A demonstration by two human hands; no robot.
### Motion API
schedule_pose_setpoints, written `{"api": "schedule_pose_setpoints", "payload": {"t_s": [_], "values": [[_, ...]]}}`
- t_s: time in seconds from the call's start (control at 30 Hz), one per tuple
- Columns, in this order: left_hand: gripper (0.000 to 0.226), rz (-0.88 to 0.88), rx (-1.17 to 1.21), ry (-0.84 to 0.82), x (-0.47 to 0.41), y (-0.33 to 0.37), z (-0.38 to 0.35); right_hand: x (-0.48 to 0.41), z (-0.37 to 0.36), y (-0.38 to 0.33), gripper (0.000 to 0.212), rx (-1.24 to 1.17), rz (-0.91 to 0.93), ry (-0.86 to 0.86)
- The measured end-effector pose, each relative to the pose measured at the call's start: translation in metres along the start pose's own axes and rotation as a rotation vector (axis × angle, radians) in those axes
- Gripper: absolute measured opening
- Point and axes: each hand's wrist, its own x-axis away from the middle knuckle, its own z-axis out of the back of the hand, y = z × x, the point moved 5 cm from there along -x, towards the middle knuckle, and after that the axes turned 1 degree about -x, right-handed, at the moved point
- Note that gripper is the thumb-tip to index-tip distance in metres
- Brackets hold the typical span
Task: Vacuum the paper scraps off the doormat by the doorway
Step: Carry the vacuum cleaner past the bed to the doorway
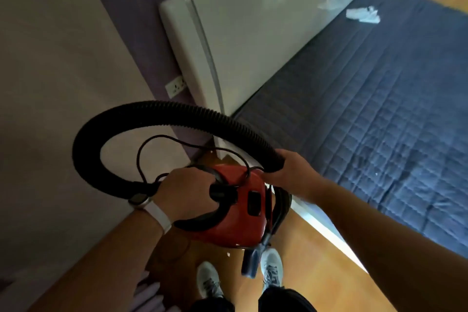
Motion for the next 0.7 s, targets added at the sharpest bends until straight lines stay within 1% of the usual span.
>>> {"api": "schedule_pose_setpoints", "payload": {"t_s": [0.07, 0.17, 0.3, 0.37, 0.43, 0.53, 0.63, 0.7], "values": [[0.030, -0.043, -0.013, 0.034, 0.008, 0.020, 0.024, 0.026, 0.018, -0.009, 0.022, -0.124, 0.025, 0.097], [0.029, -0.077, -0.005, 0.100, 0.018, 0.043, 0.057, 0.065, 0.041, -0.017, 0.019, -0.192, 0.077, 0.252], [0.028, -0.124, 0.066, 0.156, 0.022, 0.066, 0.096, 0.103, 0.068, -0.025, 0.025, -0.083, 0.096, 0.396], [0.028, -0.162, 0.114, 0.184, 0.021, 0.078, 0.112, 0.121, 0.081, -0.031, 0.022, -0.051, 0.089, 0.472], [0.032, -0.222, 0.105, 0.213, 0.022, 0.093, 0.125, 0.140, 0.091, -0.035, 0.024, -0.033, 0.060, 0.532], [0.033, -0.306, 0.098, 0.253, 0.024, 0.118, 0.140, 0.174, 0.107, -0.032, 0.030, -0.027, -0.025, 0.603], [0.027, -0.373, 0.138, 0.257, 0.031, 0.146, 0.153, 0.211, 0.123, -0.028, 0.034, 0.014, -0.094, 0.565], [0.028, -0.410, 0.155, 0.240, 0.036, 0.168, 0.157, 0.240, 0.132, -0.021, 0.032, 0.014, -0.121, 0.554]]}}
